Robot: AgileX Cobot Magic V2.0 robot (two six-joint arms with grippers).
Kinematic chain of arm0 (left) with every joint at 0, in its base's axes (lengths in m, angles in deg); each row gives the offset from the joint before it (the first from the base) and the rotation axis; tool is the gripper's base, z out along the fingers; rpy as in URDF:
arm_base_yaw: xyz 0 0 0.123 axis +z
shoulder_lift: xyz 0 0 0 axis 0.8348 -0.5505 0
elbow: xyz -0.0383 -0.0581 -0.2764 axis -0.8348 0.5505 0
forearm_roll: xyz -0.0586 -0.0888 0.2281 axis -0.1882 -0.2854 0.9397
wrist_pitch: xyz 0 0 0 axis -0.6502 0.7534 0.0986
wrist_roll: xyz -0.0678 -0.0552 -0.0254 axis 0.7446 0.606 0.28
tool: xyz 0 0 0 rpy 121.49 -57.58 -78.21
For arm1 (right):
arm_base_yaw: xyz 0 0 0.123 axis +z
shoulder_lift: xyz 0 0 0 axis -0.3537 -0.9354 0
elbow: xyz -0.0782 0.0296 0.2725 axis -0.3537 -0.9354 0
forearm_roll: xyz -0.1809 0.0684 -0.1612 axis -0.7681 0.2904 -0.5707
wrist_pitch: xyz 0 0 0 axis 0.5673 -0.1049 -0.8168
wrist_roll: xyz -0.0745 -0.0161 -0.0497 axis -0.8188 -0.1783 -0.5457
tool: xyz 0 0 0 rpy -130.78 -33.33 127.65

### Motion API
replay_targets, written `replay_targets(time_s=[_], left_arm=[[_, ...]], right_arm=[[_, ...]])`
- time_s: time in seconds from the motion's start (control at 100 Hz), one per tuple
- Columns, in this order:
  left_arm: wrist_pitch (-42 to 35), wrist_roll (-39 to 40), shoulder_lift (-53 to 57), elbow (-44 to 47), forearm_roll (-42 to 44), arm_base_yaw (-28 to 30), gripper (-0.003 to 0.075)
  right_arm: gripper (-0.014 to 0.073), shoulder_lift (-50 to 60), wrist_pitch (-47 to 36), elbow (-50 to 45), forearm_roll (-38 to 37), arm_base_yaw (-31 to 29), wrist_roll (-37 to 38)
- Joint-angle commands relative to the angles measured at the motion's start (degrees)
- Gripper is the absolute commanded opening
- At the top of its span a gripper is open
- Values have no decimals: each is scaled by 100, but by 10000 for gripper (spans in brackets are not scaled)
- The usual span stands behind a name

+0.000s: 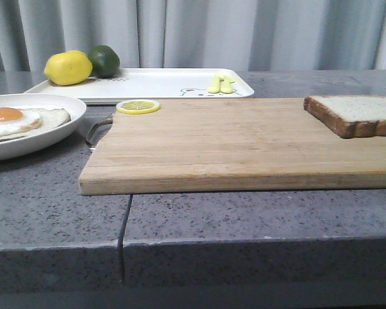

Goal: Place bread and move sandwich to tray

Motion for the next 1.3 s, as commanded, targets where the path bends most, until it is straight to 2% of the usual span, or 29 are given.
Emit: replay_targets(time_s=[0.0, 0.82, 1.07, 1.29], left_arm=[[-468, -8, 173, 88, -60, 19, -19], [-480, -8, 173, 88, -60, 19, -20], [-728, -8, 173, 88, -496, 19, -20], [-778, -8, 173, 77, -1394, 19, -20]], right_arm=[[-67, 110, -463, -15, -12, -28, 25], [-67, 110, -528, -15, -12, -28, 25], [-67, 110, -746, -15, -12, -28, 25], [-67, 110, -942, -10, -12, -28, 25]])
